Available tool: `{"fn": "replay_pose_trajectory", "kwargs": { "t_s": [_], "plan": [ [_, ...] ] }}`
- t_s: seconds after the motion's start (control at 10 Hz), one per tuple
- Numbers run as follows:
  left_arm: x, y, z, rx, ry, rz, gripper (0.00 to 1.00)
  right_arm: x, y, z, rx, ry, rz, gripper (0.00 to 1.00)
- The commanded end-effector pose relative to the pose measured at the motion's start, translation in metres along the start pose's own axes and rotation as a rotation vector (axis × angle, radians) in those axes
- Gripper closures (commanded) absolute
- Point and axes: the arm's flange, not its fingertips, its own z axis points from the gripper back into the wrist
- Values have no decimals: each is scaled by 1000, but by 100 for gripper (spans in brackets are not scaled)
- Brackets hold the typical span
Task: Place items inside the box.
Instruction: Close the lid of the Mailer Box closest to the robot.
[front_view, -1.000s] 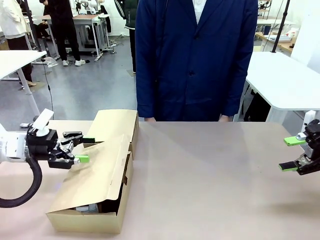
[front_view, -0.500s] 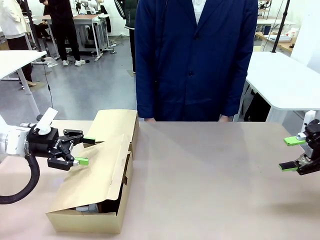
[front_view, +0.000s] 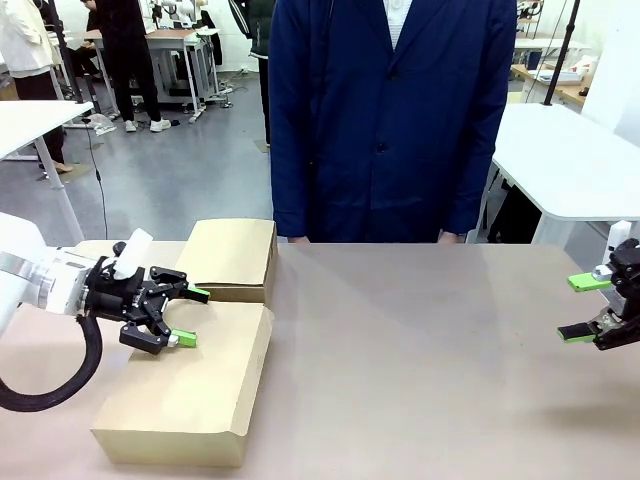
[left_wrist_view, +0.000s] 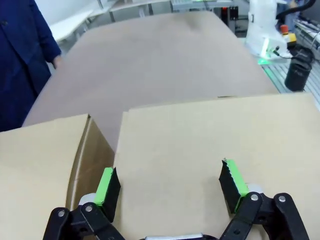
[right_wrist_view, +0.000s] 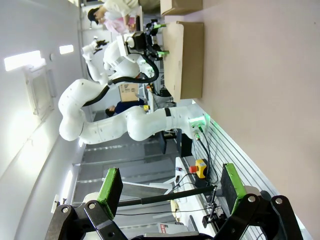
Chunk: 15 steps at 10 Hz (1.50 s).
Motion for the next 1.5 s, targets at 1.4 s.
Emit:
{"fn": "replay_pose_trajectory", "kwargs": {
  "t_s": [1.4],
  "plan": [
    [-19,8,246,136,-328,1518,0,0,6,1,16,-6,-17,0]
  ]
}}
